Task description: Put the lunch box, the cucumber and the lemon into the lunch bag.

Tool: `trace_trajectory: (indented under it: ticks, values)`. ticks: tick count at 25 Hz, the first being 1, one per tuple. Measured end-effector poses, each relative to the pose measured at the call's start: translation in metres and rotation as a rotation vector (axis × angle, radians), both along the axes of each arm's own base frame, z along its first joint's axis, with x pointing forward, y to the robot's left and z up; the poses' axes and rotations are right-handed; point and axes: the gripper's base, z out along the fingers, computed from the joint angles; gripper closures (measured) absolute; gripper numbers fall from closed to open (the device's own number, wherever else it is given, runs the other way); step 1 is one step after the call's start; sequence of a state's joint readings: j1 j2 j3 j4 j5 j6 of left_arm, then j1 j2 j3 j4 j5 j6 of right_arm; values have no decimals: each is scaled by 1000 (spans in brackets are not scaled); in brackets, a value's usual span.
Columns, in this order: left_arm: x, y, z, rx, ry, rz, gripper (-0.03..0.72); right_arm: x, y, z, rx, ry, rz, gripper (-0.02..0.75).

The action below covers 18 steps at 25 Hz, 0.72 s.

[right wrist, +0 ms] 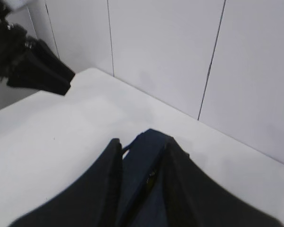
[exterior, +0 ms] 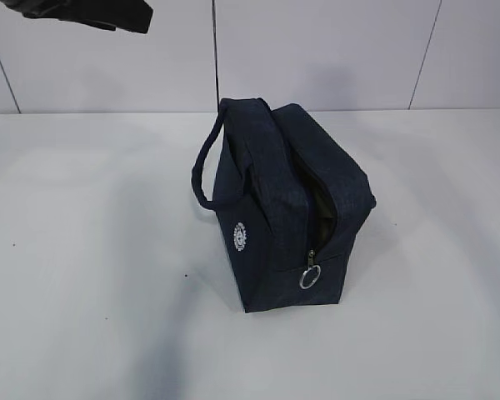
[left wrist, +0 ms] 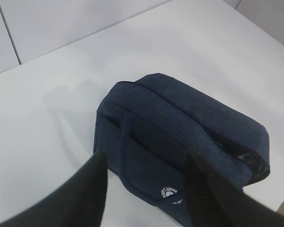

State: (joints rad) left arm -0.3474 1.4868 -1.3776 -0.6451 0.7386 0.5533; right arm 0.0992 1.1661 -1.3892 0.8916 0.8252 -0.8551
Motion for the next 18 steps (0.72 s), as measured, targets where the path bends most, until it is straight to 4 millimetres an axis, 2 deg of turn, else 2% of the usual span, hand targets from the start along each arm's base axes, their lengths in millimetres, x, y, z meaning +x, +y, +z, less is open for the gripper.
trace_trajectory:
  ticks: [4, 10, 18]
  values:
    - [-5, -1, 1, 25, -24, -28, 344, -29, -6, -41, -74, -8, -17, 514]
    - [-35, -15, -14, 67, -70, -113, 346, -63, -11, -98, -140, 38, -16, 514]
    - [-72, -5, -32, 95, -69, -133, 357, -79, -10, -172, -114, 257, 6, 514]
